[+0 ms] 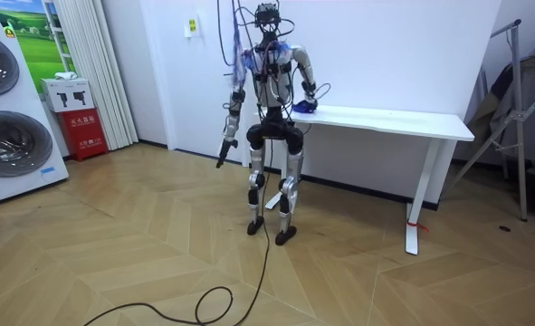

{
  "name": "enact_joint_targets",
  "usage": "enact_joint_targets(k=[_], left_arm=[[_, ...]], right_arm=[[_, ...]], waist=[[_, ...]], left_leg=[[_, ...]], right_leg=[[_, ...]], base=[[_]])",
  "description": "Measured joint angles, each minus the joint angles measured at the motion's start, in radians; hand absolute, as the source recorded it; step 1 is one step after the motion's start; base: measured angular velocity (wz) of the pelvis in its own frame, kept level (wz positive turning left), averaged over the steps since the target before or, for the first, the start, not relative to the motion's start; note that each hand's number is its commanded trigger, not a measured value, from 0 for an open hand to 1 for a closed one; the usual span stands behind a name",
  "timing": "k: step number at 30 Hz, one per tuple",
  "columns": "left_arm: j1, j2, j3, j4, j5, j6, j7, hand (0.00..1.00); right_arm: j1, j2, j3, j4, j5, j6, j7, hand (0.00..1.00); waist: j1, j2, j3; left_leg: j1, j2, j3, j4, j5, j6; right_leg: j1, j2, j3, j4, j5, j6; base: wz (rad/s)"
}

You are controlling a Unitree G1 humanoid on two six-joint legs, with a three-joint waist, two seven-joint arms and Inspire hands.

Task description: Wipe table

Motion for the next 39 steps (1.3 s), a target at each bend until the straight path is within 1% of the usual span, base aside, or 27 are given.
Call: enact_joint_targets(k=[2, 5, 8, 12, 14, 16, 18, 19, 20, 21, 22, 23, 24, 25, 26, 27, 28, 30, 31, 32, 33, 34, 35, 36, 37, 38, 39], left_arm=[[0.005, -0.001, 0.028, 0.011, 0.004, -0.022, -0.001, 0.00], [0.003, -0.001, 0.064, 0.010, 0.011, -0.041, 0.000, 0.00], [0.012, 0.000, 0.071, 0.020, 0.012, -0.046, 0.009, 0.00], [0.015, -0.005, 0.104, 0.018, 0.030, -0.053, 0.022, 0.00], [0.009, -0.006, 0.095, 0.014, 0.035, -0.053, 0.025, 0.00], [-0.009, -0.005, 0.069, 0.016, 0.043, -0.052, 0.038, 0.00], [-0.044, 0.001, 0.006, 0.027, 0.042, -0.050, 0.051, 0.00], [-0.056, 0.004, -0.014, 0.033, 0.042, -0.050, 0.057, 0.00], [-0.087, 0.007, -0.041, 0.052, 0.042, -0.051, 0.059, 0.00], [-0.121, 0.012, -0.062, 0.087, 0.040, -0.063, 0.057, 0.00], [-0.150, 0.014, -0.066, 0.111, 0.041, -0.071, 0.054, 0.00], [-0.204, 0.016, -0.067, 0.155, 0.043, -0.089, 0.052, 0.00], [-0.238, 0.019, -0.074, 0.164, 0.042, -0.108, 0.046, 0.00], [-0.254, 0.020, -0.074, 0.169, 0.041, -0.121, 0.042, 0.00], [-0.275, 0.030, -0.077, 0.169, 0.038, -0.141, 0.034, 0.00], [-0.282, 0.050, -0.085, 0.164, 0.023, -0.151, 0.034, 0.00], [-0.277, 0.061, -0.085, 0.162, 0.019, -0.152, 0.034, 0.00], [-0.265, 0.118, -0.076, 0.160, 0.020, -0.140, 0.018, 0.00], [-0.264, 0.134, -0.071, 0.158, 0.020, -0.138, 0.013, 0.00], [-0.262, 0.168, -0.068, 0.155, 0.020, -0.138, 0.004, 0.00], [-0.243, 0.201, -0.049, 0.147, 0.019, -0.138, -0.006, 0.00], [-0.230, 0.218, -0.040, 0.140, 0.020, -0.138, -0.008, 0.00], [-0.211, 0.234, -0.009, 0.130, 0.011, -0.139, -0.010, 0.00], [-0.186, 0.234, 0.007, 0.128, -0.002, -0.146, -0.017, 0.00], [-0.175, 0.232, 0.015, 0.128, -0.001, -0.146, -0.027, 0.00], [-0.158, 0.219, 0.031, 0.128, 0.005, -0.145, -0.033, 0.00], [-0.142, 0.197, 0.049, 0.127, 0.011, -0.136, -0.032, 0.00]], right_arm=[[0.065, -0.016, -0.081, 0.020, 0.003, -0.032, -0.041, 1.00], [0.199, -0.079, -0.191, 0.042, 0.043, -0.046, -0.111, 1.00], [0.293, -0.107, -0.308, 0.100, 0.075, -0.056, -0.167, 1.00], [0.402, -0.125, -0.421, 0.108, 0.095, -0.056, -0.201, 1.00], [0.406, -0.130, -0.421, 0.095, 0.093, -0.043, -0.202, 1.00], [0.384, -0.117, -0.399, 0.062, 0.097, 0.012, -0.202, 1.00], [0.279, -0.084, -0.323, 0.056, 0.093, 0.113, -0.201, 1.00], [0.243, -0.067, -0.292, 0.053, 0.091, 0.134, -0.199, 1.00], [0.166, -0.027, -0.214, 0.041, 0.084, 0.169, -0.185, 1.00], [0.075, 0.018, -0.116, 0.028, 0.049, 0.192, -0.151, 1.00], [0.031, 0.038, -0.070, 0.028, 0.029, 0.197, -0.132, 1.00], [-0.051, 0.081, 0.001, 0.033, -0.005, 0.204, -0.086, 1.00], [-0.152, 0.120, 0.072, 0.054, -0.037, 0.194, -0.045, 1.00], [-0.212, 0.132, 0.099, 0.081, -0.046, 0.172, -0.031, 1.00], [-0.299, 0.133, 0.134, 0.112, -0.061, 0.121, -0.008, 1.00], [-0.349, 0.132, 0.143, 0.114, -0.062, 0.097, -0.004, 1.00], [-0.368, 0.132, 0.143, 0.119, -0.058, 0.090, -0.005, 1.00], [-0.359, 0.092, 0.141, 0.138, -0.028, 0.079, -0.004, 1.00], [-0.337, 0.076, 0.137, 0.148, -0.026, 0.078, -0.003, 1.00], [-0.273, 0.055, 0.100, 0.159, -0.021, 0.070, -0.001, 1.00], [-0.214, 0.052, 0.033, 0.147, 0.014, 0.012, -0.002, 1.00], [-0.196, 0.049, 0.025, 0.146, 0.018, -0.005, -0.004, 1.00], [-0.147, 0.016, 0.022, 0.146, 0.039, -0.031, -0.006, 1.00], [-0.083, -0.025, 0.000, 0.143, 0.045, -0.047, -0.007, 1.00], [-0.054, -0.044, -0.019, 0.139, 0.045, -0.053, -0.006, 1.00], [0.012, -0.087, -0.073, 0.109, 0.045, -0.053, -0.007, 1.00], [0.060, -0.115, -0.117, 0.101, 0.050, -0.054, -0.011, 1.00]], waist=[[-0.024, -0.009, -0.0052], [-0.053, -0.007, -0.0156], [-0.089, 0.001, -0.0237], [-0.147, 0.001, -0.0259], [-0.137, 0.003, -0.0272], [-0.122, 0.006, -0.0268], [-0.062, 0.010, -0.0258], [-0.045, 0.009, -0.0250], [0.000, 0.012, -0.0240], [0.042, 0.020, -0.0166], [0.056, 0.019, -0.0156], [0.102, 0.017, -0.0138], [0.156, 0.017, -0.0031], [0.178, 0.018, 0.0036], [0.222, 0.019, 0.0076], [0.250, 0.014, 0.0088], [0.258, 0.014, 0.0087], [0.255, 0.009, 0.0068], [0.250, 0.009, 0.0065], [0.237, 0.008, 0.0064], [0.201, 0.008, 0.0067], [0.188, 0.003, 0.0061], [0.162, 0.009, 0.0024], [0.157, 0.018, -0.0078], [0.143, 0.023, -0.0109], [0.111, 0.022, -0.0120], [0.071, 0.021, -0.0135]], left_leg=[[0.008, -0.001, 0.027, 0.000, -0.004, 0.006], [0.023, -0.001, 0.043, 0.003, -0.026, 0.021], [0.039, 0.000, 0.063, 0.009, -0.043, 0.027], [0.048, 0.001, 0.084, 0.037, -0.062, 0.033], [0.048, 0.005, 0.107, 0.047, -0.068, 0.031], [0.047, 0.015, 0.132, 0.064, -0.073, 0.033], [0.028, 0.049, 0.204, 0.109, -0.090, 0.032], [0.018, 0.058, 0.218, 0.123, -0.095, 0.030], [-0.002, 0.084, 0.259, 0.150, -0.105, 0.026], [-0.028, 0.120, 0.290, 0.184, -0.113, 0.020], [-0.042, 0.132, 0.295, 0.196, -0.114, 0.016], [-0.060, 0.152, 0.306, 0.213, -0.113, 0.007], [-0.081, 0.165, 0.311, 0.228, -0.115, -0.006], [-0.099, 0.176, 0.307, 0.243, -0.121, -0.015], [-0.149, 0.192, 0.277, 0.268, -0.120, -0.035], [-0.195, 0.208, 0.232, 0.269, -0.104, -0.057], [-0.211, 0.219, 0.210, 0.268, -0.093, -0.066], [-0.255, 0.280, 0.098, 0.252, -0.056, -0.131], [-0.259, 0.297, 0.071, 0.246, -0.048, -0.147], [-0.259, 0.326, 0.015, 0.235, -0.038, -0.187], [-0.255, 0.358, -0.037, 0.227, -0.028, -0.217], [-0.249, 0.379, -0.041, 0.226, -0.028, -0.218], [-0.232, 0.426, -0.064, 0.226, -0.024, -0.211], [-0.199, 0.469, -0.051, 0.211, -0.007, -0.153], [-0.196, 0.477, -0.027, 0.209, 0.000, -0.147], [-0.199, 0.475, 0.012, 0.199, 0.030, -0.147], [-0.213, 0.455, 0.052, 0.201, 0.062, -0.155]], right_leg=[[0.014, -0.001, 0.000, -0.001, -0.001, 0.002], [0.023, 0.003, 0.022, 0.003, -0.005, 0.007], [0.035, -0.001, 0.042, 0.010, -0.004, 0.010], [0.049, -0.011, 0.052, 0.018, -0.012, 0.024], [0.042, -0.012, 0.068, 0.020, -0.013, 0.025], [0.023, -0.013, 0.077, 0.042, -0.013, 0.023], [-0.041, -0.022, 0.066, 0.115, -0.017, 0.015], [-0.066, -0.024, 0.058, 0.142, -0.020, 0.009], [-0.116, -0.036, 0.019, 0.206, -0.022, 0.001], [-0.184, -0.048, -0.012, 0.310, -0.026, 0.014], [-0.212, -0.072, -0.035, 0.387, -0.036, 0.022], [-0.236, -0.142, -0.060, 0.508, -0.075, 0.038], [-0.239, -0.220, -0.065, 0.555, -0.103, 0.049], [-0.236, -0.258, -0.064, 0.557, -0.108, 0.053], [-0.234, -0.314, -0.068, 0.532, -0.107, 0.056], [-0.234, -0.353, -0.067, 0.478, -0.098, 0.071], [-0.233, -0.361, -0.066, 0.434, -0.090, 0.083], [-0.207, -0.356, -0.053, 0.257, -0.030, 0.096], [-0.194, -0.356, -0.066, 0.220, -0.006, 0.098], [-0.172, -0.344, -0.085, 0.168, 0.044, 0.098], [-0.168, -0.325, -0.094, 0.158, 0.064, 0.106], [-0.182, -0.313, -0.096, 0.176, 0.063, 0.105], [-0.203, -0.287, -0.072, 0.293, 0.028, 0.191], [-0.217, -0.261, -0.080, 0.386, -0.054, 0.166], [-0.215, -0.248, -0.092, 0.399, -0.074, 0.155], [-0.214, -0.218, -0.114, 0.397, -0.094, 0.127], [-0.206, -0.196, -0.142, 0.363, -0.089, 0.102]], base=[[-0.04], [-0.14], [-0.29], [-0.18], [-0.34], [-0.50], [-0.96], [-1.20], [-1.30], [-1.12], [-0.61], [-0.23], [-0.18], [0.00], [0.33], [0.43], [0.65], [1.01], [1.30], [1.27], [1.13], [0.87], [0.39], [0.30], [0.18], [0.37], [0.46]])
